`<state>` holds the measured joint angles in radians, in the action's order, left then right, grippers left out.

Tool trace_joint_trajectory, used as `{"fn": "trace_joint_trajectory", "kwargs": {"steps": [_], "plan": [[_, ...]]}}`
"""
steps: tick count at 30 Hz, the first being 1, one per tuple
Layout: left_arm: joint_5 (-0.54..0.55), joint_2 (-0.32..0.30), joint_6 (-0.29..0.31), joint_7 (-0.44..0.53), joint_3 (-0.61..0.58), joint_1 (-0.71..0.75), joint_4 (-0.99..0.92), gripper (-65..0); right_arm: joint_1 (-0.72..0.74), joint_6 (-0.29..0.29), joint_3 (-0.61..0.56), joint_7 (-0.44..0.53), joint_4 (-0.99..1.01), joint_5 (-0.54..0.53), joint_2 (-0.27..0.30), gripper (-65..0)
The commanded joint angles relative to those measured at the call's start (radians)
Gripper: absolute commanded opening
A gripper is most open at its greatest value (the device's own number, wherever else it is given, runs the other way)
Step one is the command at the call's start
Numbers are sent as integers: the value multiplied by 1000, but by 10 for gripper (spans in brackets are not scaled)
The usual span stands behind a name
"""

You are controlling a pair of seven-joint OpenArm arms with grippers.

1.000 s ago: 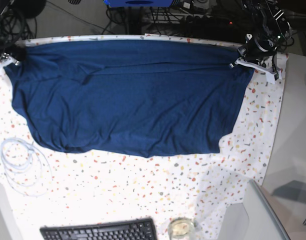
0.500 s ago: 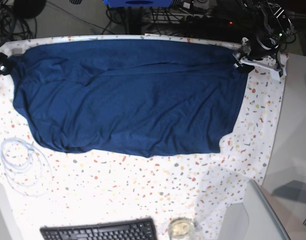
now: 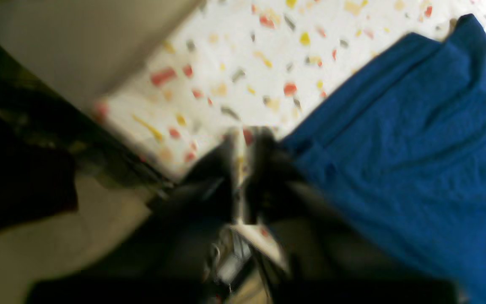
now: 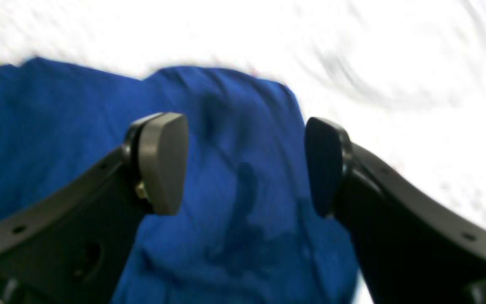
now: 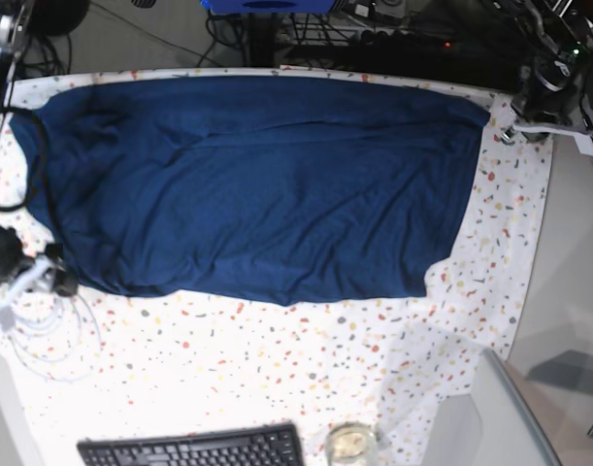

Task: Layout the t-shirt on the table in an organized manner, then fold the t-shirt properly
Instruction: 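Move the right gripper to the shirt hem corner and grasp it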

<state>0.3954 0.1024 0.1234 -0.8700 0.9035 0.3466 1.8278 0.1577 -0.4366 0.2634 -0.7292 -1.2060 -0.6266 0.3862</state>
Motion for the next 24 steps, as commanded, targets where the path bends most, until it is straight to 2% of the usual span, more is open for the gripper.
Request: {"fn": "trace_joint_trajectory", "kwargs": {"steps": [1,6,8,12,15,24], "plan": [[9,-3,2,19,4,2,14,-650,66,3,-36,35,47,-5,29,-245],[7,18,2,16,-5,2,16,-650,294,3,-261,168,415,-5,30,-246],[7,20,2,16,-5,2,16,-650,356,3,-364,244,519,-5,29,-242],[3,18,2,16,-2,26,14,-650,429,3,-522,325,642,-6,18,-239],[3,16,2,19,6,30,13,-650,438,3,-562,363,658,-6,0,-239],[3,15,2,19,4,18,-32,-650,438,3,-563,362,658,-5,-28,-243]]}}
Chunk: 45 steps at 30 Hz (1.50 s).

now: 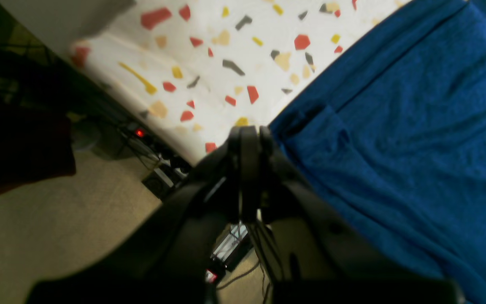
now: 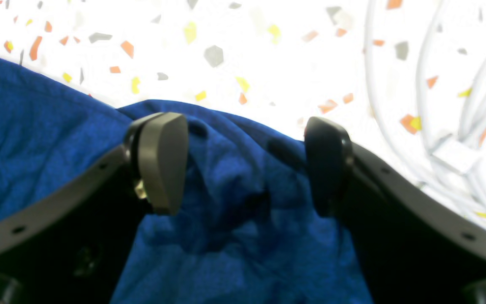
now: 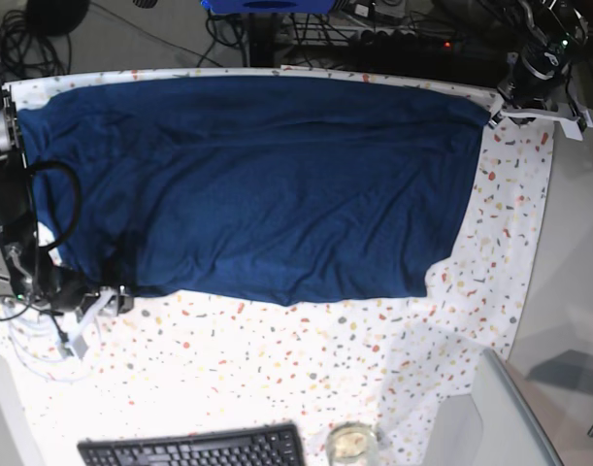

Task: Layout the t-shirt on the table in an organized manner, then fold the t-shirt properly
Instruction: 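Move the right gripper to the shirt hem corner and grasp it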

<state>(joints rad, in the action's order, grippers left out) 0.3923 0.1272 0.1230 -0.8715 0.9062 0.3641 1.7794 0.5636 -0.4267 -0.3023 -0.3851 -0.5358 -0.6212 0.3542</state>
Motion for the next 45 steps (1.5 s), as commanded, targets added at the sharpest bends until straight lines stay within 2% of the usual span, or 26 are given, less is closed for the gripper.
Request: {"fn": "trace_joint_trajectory", "kwargs": {"steps": [1,14,22,26,29,33,37,45], "plan": [[6,-10,2,21,1,0,14,-650,32,-7,2,18,-13,-10,3,-245],[6,-13,2,21,1,0,12,-650,26,-5,2,18,-11,-9,-17,-252],[6,-13,2,21,3,-1,12,-650,20,-5,7,18,-11,-10,-16,-500],[6,-13,2,21,3,-1,12,-650,20,9,12,22,-11,-10,-11,-647],[6,-13,2,21,3,-1,12,-650,20,53,12,22,-13,-15,-10,-644],[6,-13,2,21,-3,-1,12,-650,20,53,15,19,-19,-16,-8,-644],[6,-13,2,21,-5,-1,12,-650,-3,52,102,2,-25,-16,4,-644],[6,-13,2,16,-6,-44,14,-650,-181,59,240,-171,-432,-13,18,-644]]}}
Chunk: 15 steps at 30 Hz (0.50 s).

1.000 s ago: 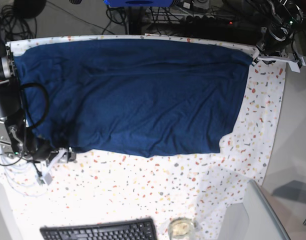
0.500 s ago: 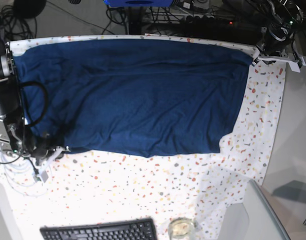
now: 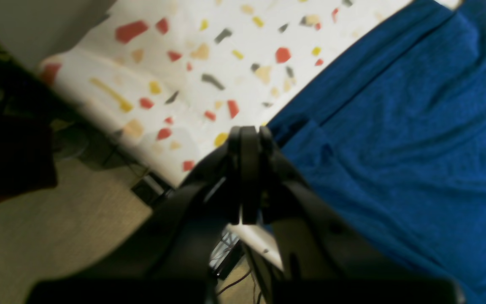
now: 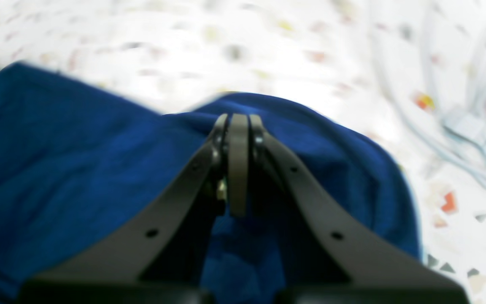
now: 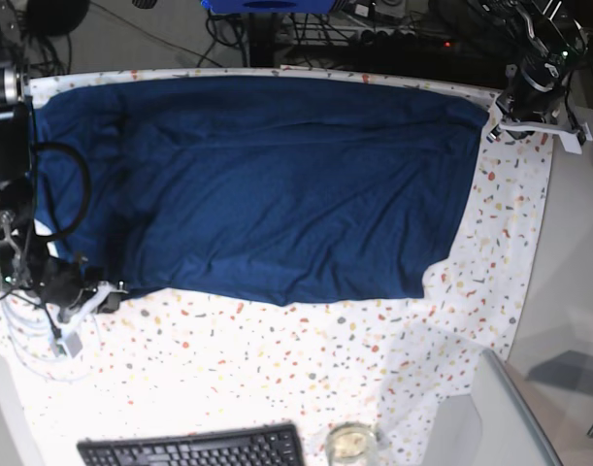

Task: Layout the t-shirt on the table in an organized manner, then fold the t-shirt properly
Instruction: 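Move the right gripper to the shirt hem corner and grasp it, then drag the grasped hem corner inward with the right gripper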

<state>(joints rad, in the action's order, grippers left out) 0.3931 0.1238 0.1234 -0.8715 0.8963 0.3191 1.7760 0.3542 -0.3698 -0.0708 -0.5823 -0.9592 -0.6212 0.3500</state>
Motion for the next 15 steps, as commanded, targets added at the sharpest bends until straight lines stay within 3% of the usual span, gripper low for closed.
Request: {"fn": "trace_joint_trajectory", "kwargs": {"steps": [1,7,15], "plan": [[4,-9,2,16,4,-4,15,-650,3,2,29,2,-59,-13,21,-644],[4,-9,2,16,4,-11,15,-650,-160,2,114,-118,-309,-16,19,-644],[4,-9,2,16,4,-11,15,-650,-369,4,127,-209,-501,-12,-19,-644]]}}
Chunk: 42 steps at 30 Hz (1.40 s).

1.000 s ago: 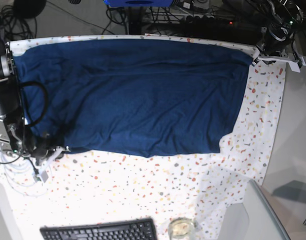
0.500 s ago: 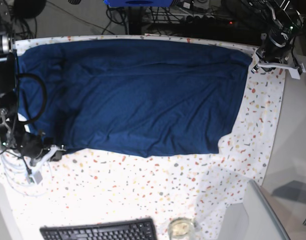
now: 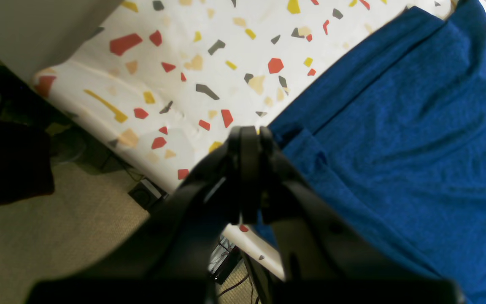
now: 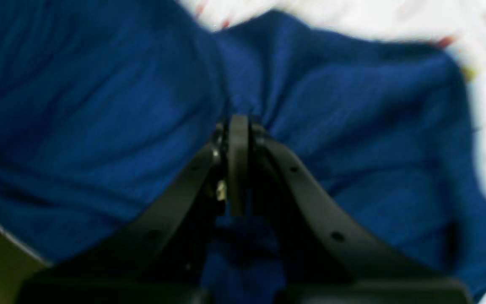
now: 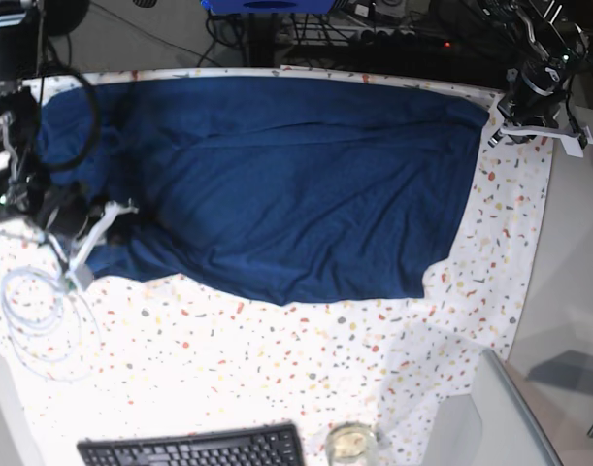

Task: Layout the t-shirt on the table in an organized manner, then fold the t-shirt properly
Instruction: 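Drag the grasped hem corner inward with the right gripper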

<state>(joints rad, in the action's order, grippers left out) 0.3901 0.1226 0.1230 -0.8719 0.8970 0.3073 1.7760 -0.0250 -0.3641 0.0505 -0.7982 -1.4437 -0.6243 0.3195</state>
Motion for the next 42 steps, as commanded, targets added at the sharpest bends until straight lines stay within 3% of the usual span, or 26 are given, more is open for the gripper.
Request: {"fn": "trace_joint_trajectory", "kwargs": {"steps": [1,9,12,16,20,23,28,31,35,42], "plan": [[7,-8,2,16,3,0,15,-650,-14,-2,5,6,-18,-9,5,-644],[7,-22,2,16,3,0,14,-650,-137,-2,-2,1,-19,-9,0,-624],[7,-22,2,16,3,0,14,-650,-148,-2,5,-40,-75,-10,0,-503],[7,-22,2,16,4,0,14,-650,-178,-2,30,-119,-303,-9,3,-317],[7,-22,2,16,3,11,14,-650,-95,0,10,-97,-398,-6,2,-236],[7,-22,2,16,12,14,14,-650,66,14,-122,-99,-233,82,7,-200],[7,-22,2,16,12,34,15,-650,225,3,-291,-89,24,182,0,-197],[7,-22,2,20,12,53,15,-650,265,3,-326,-85,108,182,-1,-197],[8,-22,2,21,12,59,15,-650,273,3,-332,23,186,182,-1,-201],[8,-24,2,21,12,60,15,-650,282,3,-329,58,274,182,-1,-486]]}}
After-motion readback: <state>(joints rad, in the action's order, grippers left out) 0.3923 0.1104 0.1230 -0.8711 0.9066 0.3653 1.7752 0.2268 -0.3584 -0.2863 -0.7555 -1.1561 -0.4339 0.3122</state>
